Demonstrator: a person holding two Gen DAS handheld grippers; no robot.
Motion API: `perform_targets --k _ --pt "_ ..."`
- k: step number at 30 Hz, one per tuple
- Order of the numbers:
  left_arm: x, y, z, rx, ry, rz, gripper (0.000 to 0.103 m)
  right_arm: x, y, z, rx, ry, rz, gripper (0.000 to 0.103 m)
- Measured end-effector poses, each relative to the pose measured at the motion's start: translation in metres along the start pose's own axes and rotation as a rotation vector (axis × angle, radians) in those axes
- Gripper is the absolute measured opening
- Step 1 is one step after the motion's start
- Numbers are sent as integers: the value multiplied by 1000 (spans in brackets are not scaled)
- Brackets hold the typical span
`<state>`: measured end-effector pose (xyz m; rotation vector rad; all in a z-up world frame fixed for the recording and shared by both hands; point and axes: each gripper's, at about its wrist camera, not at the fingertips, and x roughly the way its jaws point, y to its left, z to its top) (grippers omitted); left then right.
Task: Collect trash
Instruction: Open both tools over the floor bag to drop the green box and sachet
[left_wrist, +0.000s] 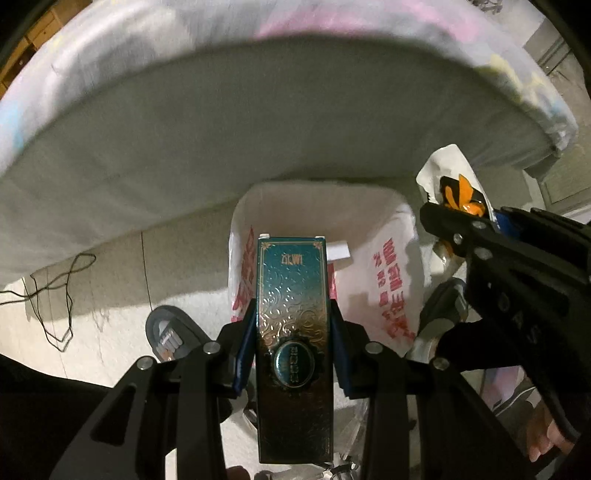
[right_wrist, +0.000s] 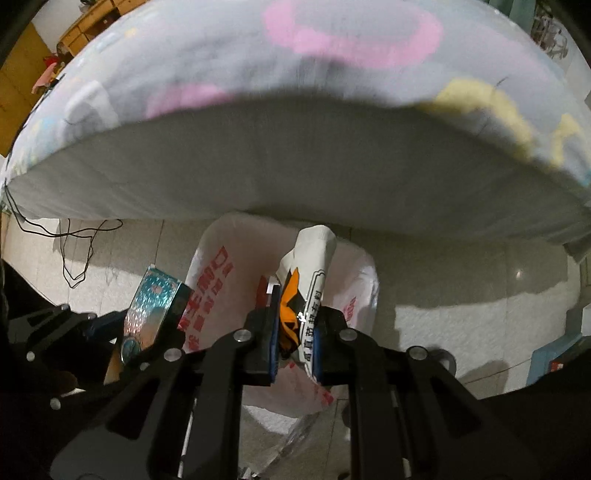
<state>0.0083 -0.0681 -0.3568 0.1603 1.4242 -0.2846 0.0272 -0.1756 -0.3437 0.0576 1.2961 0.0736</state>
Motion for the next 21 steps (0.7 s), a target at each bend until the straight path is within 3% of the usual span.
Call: perform_targets --k 10,13,14,15,16,20,21 --pt "36 -4 3 -8 95 -23 36 55 -3 12 29 120 53 16" --pt "43 1 5 -12 102 -31 36 65 -5 12 42 141 51 32" --pt "45 1 5 -11 103 -30 39 69 -8 13 50 148 47 47" --pt "46 0 5 -10 105 -29 51 71 -11 14 60 151 46 64" --pt "48 1 5 -15 108 -32 59 74 -16 14 84 153 61 71" --pt "50 8 3 -47 108 -45 87 77 -24 11 122 171 68 85" --pt "50 10 2 -58 103 -47 87 78 -25 12 130 172 67 87"
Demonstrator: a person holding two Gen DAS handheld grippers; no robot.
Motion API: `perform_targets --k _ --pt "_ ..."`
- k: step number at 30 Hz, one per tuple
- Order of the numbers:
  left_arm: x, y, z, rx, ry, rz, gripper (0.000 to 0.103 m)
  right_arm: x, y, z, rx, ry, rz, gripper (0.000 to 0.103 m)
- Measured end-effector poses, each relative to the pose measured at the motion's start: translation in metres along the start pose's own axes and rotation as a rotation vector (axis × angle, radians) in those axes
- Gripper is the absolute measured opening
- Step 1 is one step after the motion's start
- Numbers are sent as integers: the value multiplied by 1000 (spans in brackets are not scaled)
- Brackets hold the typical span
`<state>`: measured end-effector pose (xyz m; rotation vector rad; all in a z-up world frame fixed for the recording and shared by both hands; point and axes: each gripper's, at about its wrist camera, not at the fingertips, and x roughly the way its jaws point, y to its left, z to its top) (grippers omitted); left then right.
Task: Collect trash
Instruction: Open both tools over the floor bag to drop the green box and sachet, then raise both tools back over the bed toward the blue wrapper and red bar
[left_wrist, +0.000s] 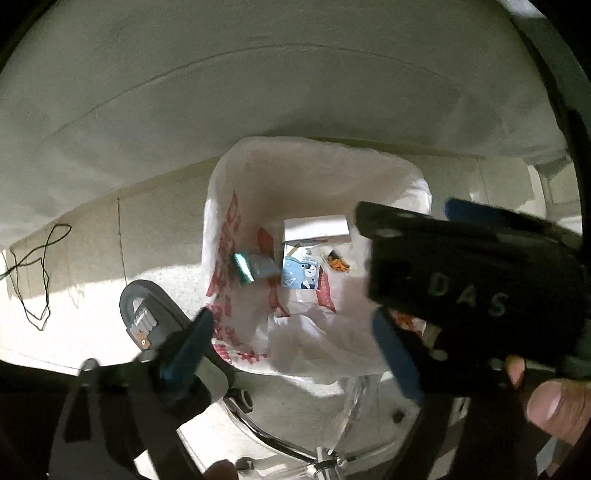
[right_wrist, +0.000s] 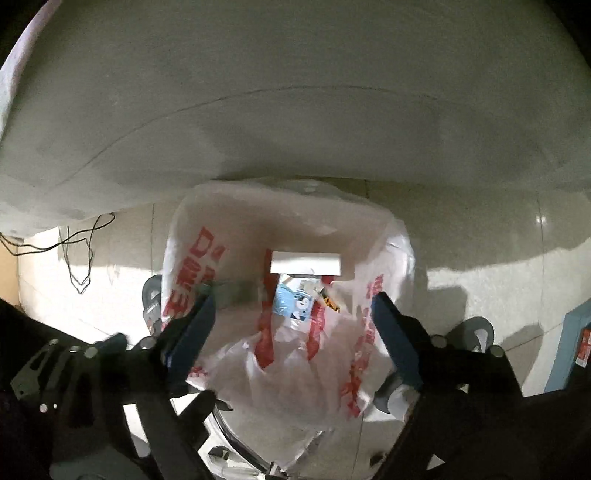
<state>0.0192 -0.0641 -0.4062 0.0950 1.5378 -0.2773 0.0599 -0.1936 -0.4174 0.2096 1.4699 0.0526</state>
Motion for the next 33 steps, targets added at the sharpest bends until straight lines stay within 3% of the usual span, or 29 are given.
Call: perform_targets --k 16,25,33 --pt "-13 6 1 -39 -45 42 91 -3 -4 -8 15 -8 -9 88" --pt "-36 16 0 -67 -107 56 91 -39 -13 -15 58 -61 28 88" --pt "-71 14 -2 -56 -202 67 94 -84 -16 -25 60 -160 57 88"
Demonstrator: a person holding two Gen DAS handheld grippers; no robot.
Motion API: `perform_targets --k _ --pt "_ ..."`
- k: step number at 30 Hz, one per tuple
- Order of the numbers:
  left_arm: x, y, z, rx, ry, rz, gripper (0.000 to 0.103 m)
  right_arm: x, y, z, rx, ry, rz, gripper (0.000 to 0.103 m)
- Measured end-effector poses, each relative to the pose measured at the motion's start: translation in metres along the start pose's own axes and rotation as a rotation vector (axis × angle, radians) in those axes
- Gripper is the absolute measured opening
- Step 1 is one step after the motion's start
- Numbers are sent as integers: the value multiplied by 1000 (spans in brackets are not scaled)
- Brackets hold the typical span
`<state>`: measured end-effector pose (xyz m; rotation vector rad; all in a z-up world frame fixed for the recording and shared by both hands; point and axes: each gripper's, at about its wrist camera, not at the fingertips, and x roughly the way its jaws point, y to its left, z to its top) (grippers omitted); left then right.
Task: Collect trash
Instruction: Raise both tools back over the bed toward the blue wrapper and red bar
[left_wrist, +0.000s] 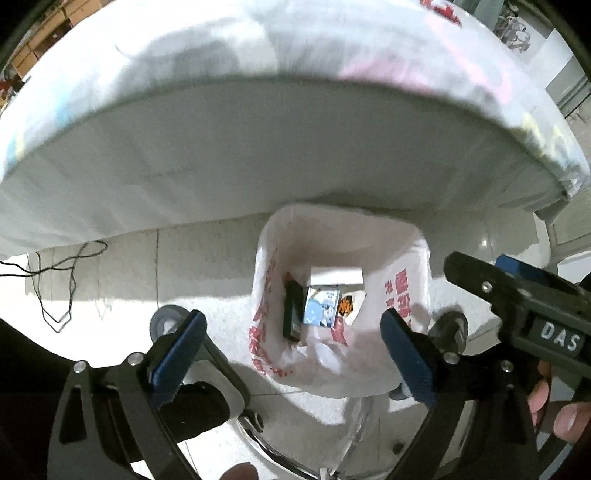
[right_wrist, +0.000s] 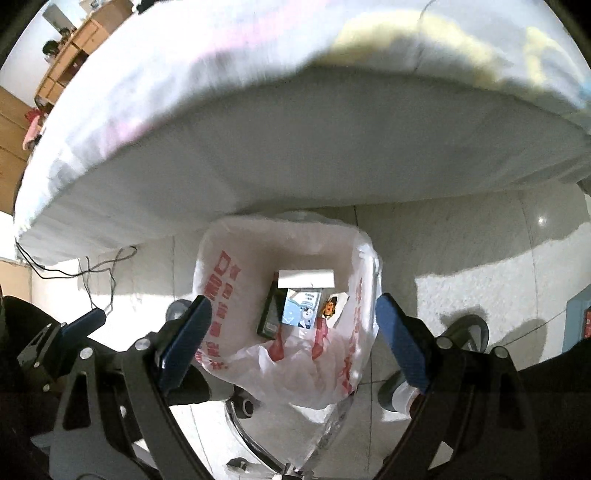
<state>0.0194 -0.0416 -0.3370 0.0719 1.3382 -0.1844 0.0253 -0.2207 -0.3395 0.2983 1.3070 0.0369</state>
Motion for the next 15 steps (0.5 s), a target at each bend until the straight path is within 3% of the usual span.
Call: perform_targets --k 15 --pt "-69 10 8 -30 -131 -24 95 -81 0 -6 -21 -167 -1 90"
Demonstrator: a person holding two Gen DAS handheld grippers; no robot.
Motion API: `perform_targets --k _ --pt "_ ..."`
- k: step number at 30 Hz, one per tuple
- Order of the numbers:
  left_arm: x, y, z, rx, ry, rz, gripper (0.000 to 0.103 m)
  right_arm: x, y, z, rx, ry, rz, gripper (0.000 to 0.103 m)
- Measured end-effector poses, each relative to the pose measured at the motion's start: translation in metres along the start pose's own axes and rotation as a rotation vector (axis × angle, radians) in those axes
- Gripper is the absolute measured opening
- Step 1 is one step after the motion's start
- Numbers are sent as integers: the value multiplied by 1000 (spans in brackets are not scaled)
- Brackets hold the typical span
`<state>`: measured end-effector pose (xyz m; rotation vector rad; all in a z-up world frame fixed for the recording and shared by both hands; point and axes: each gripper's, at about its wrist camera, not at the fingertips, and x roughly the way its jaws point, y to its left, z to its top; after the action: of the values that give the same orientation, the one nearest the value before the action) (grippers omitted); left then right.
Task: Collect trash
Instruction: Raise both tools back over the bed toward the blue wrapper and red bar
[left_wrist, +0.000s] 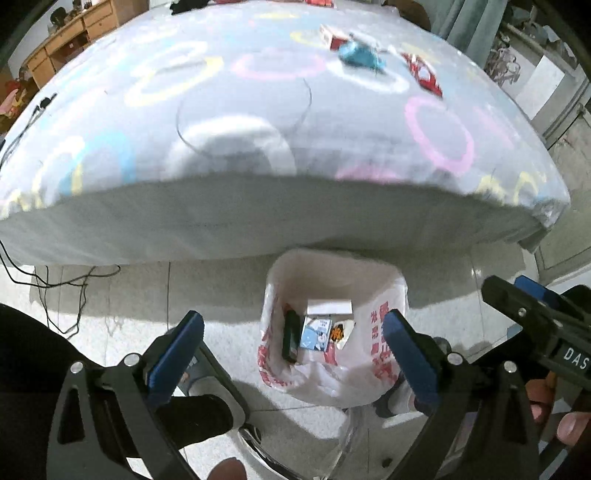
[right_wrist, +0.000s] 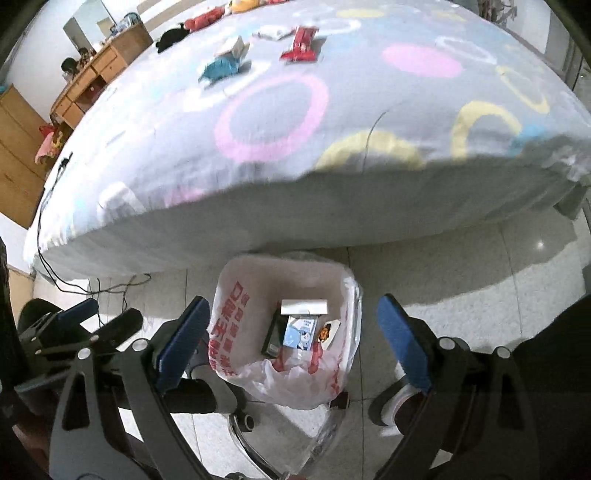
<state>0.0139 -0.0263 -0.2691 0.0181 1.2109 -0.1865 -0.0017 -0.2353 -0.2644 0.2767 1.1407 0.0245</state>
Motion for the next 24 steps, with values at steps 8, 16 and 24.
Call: perform_targets --k 8,16,24 --pt "-41 -2 25 -7 -102 14 95 -53 -2 30 11 -113 12 91" --pt "-65 -13 61 5 -156 2 95 -98 3 80 -39 -196 5 92" --pt "-82 -40 113 51 -214 -1 95 -135 4 154 -66 -270 -30 93"
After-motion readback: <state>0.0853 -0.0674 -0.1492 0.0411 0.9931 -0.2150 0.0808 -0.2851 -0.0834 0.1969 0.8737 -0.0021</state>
